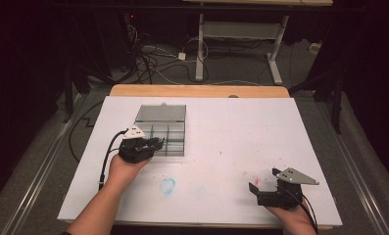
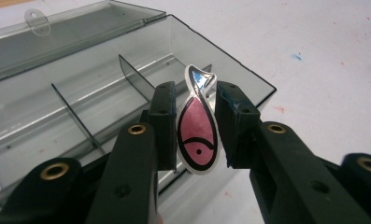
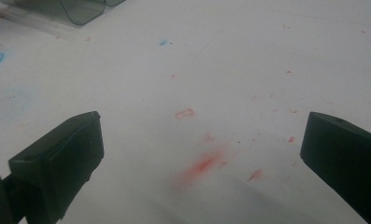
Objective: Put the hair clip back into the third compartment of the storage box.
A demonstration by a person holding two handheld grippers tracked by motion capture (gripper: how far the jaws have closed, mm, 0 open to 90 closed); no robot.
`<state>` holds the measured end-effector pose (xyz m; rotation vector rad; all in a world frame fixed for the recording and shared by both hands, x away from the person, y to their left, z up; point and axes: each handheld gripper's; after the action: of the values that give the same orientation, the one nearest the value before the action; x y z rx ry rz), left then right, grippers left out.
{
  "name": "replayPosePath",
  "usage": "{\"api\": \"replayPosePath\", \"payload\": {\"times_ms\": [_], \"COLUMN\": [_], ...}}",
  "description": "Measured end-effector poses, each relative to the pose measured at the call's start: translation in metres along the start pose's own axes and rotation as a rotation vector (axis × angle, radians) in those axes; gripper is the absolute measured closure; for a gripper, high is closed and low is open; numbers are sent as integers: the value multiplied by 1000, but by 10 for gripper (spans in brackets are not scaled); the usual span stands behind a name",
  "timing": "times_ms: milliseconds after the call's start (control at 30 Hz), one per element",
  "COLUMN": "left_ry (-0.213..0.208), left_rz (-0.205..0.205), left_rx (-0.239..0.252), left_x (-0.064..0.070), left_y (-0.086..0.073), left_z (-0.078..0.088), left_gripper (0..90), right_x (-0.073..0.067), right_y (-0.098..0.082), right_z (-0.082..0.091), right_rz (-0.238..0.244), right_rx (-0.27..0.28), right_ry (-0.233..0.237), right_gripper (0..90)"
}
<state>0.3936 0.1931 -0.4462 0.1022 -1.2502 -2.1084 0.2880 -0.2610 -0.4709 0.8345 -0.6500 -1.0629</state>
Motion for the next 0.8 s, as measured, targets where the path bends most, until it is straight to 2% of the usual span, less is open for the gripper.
{"api": "replayPosePath", "payload": {"times_ms": [300,533,800], "left_ry": [-7,10,15], "left_rz": [18,-3,8], "left_rx": [-17,-45,-60], "left_x": [-11,-13,-17], "left_y": [18,32,49], "left_z": [-15,-30,-43], "left_gripper": [683,683,682], "right_x": [1,3,3], "right_y": [0,0,0], "right_z": [1,2,2], "right_rz": [-3,-5,-4], "right_rx": [1,4,6], "right_ry": [2,0,3], "right_gripper": [3,3,3]}}
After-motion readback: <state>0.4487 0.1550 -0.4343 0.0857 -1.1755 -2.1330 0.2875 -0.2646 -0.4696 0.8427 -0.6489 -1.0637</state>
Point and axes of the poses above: each handheld gripper's, and its own axes: z roughly backward along the jaws, y roughly out of its top, x roughly to its right, and after that the axes turned 12 degrees about -y, right-handed
